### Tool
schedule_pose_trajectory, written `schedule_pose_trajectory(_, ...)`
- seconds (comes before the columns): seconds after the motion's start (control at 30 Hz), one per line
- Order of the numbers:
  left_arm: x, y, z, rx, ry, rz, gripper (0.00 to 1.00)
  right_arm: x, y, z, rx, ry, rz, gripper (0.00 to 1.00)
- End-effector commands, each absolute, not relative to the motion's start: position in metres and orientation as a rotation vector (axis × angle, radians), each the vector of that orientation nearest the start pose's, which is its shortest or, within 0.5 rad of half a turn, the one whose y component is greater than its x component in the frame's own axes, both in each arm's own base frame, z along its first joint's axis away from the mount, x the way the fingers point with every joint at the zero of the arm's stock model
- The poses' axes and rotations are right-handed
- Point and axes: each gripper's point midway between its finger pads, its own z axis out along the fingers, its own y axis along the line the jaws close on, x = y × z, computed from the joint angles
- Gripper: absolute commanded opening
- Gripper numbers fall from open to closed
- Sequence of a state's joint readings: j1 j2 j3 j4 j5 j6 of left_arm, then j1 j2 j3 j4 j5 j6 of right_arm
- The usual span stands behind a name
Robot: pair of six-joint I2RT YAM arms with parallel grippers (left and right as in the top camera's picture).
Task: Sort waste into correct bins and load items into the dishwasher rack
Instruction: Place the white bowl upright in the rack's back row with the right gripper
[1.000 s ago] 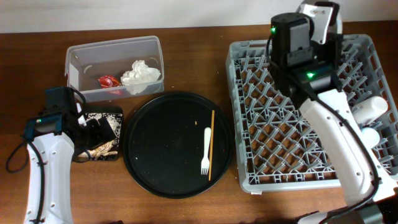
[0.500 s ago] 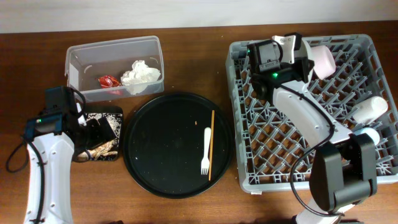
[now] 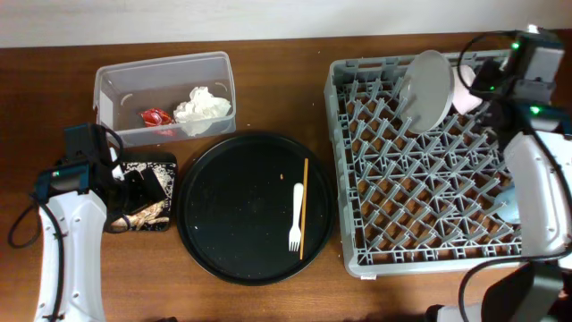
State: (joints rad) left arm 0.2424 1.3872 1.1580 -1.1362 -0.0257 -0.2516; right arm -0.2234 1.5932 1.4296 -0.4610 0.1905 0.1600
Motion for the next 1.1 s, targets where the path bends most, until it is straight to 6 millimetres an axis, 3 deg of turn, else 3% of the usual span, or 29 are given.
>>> schedule_pose_trajectory(0.0, 0.267, 0.070, 0.140, -0.736, 2.823, 0.025, 0.99, 0.480, -0.126, 0.210, 0.405, 2.238, -0.145, 0.04)
schedule_pose_trajectory(0.07, 0.265, 0.070, 0.140, -0.737, 2.830, 0.025, 0.99, 0.488, -0.119, 0.173, 0.388, 2.316, -0.080, 0.04)
schedule_pose_trajectory(0.1, 0.265, 0.070, 0.140, -0.737, 2.829, 0.025, 0.99, 0.493, -0.101, 0.166, 0.314, 2.338, 0.039, 0.04)
schedule_pose_trajectory(0.17, 0.265, 0.070, 0.140, -0.737, 2.829, 0.025, 0.99, 0.492, -0.033, 0.179, -0.044, 2.292, 0.435, 0.04)
schedule_pose_trajectory(0.27, 0.265, 0.070, 0.140, -0.737, 2.830, 0.025, 0.98, 0.468, 0.012, 0.189, -0.195, 2.258, 0.768, 0.04)
schedule_pose_trajectory(0.37, 0.265, 0.070, 0.140, -0.737, 2.829, 0.025, 0.98, 0.451, 0.016, 0.176, -0.216, 2.335, 0.788, 0.04)
schedule_pose_trajectory(0.4, 0.265, 0.070, 0.140, -0.737, 2.829, 0.025, 0.98, 0.450, 0.004, 0.168, -0.178, 2.390, 0.692, 0.04)
schedule_pose_trajectory(0.43, 0.265, 0.070, 0.140, -0.737, 2.829, 0.026, 0.98, 0.450, -0.008, 0.169, -0.149, 2.414, 0.588, 0.12)
schedule_pose_trajectory(0.5, 0.265, 0.070, 0.140, -0.737, 2.829, 0.026, 0.98, 0.445, -0.022, 0.200, -0.139, 2.373, 0.426, 0.26)
schedule_pose_trajectory(0.53, 0.265, 0.070, 0.140, -0.737, 2.829, 0.025, 0.98, 0.434, -0.021, 0.226, -0.146, 2.334, 0.393, 0.26)
schedule_pose_trajectory(0.57, 0.265, 0.070, 0.140, -0.737, 2.829, 0.025, 0.98, 0.412, -0.011, 0.241, -0.156, 2.350, 0.403, 0.29)
schedule_pose_trajectory(0.63, 0.265, 0.070, 0.140, -0.737, 2.829, 0.025, 0.99, 0.378, 0.025, 0.239, -0.219, 2.442, 0.466, 0.39)
schedule_pose_trajectory(0.67, 0.265, 0.070, 0.140, -0.737, 2.829, 0.025, 0.99, 0.358, 0.050, 0.224, -0.146, 2.578, 0.472, 0.41)
schedule_pose_trajectory(0.7, 0.265, 0.070, 0.140, -0.737, 2.829, 0.026, 0.99, 0.340, 0.067, 0.210, -0.133, 2.690, 0.367, 0.45)
schedule_pose_trajectory(0.73, 0.265, 0.070, 0.140, -0.737, 2.830, 0.025, 0.99, 0.326, 0.085, 0.203, -0.158, 2.751, 0.303, 0.51)
schedule_pose_trajectory(0.8, 0.265, 0.070, 0.140, -0.737, 2.830, 0.025, 0.99, 0.292, 0.149, 0.192, -0.282, 2.823, 0.314, 0.67)
schedule_pose_trajectory(0.83, 0.265, 0.070, 0.140, -0.737, 2.829, 0.025, 0.99, 0.281, 0.166, 0.181, -0.274, 2.862, 0.325, 0.67)
schedule_pose_trajectory(0.93, 0.265, 0.070, 0.140, -0.737, 2.829, 0.025, 0.99, 0.257, 0.213, 0.142, -0.431, 2.966, 0.293, 0.63)
schedule_pose_trajectory(1.0, 0.265, 0.070, 0.140, -0.737, 2.830, 0.025, 0.99, 0.261, 0.216, 0.109, -0.281, 3.031, 0.111, 0.61)
schedule_pose_trajectory(1.07, 0.264, 0.069, 0.140, -0.736, 2.834, 0.025, 1.00, 0.255, 0.238, 0.076, -0.270, 3.118, 0.154, 0.58)
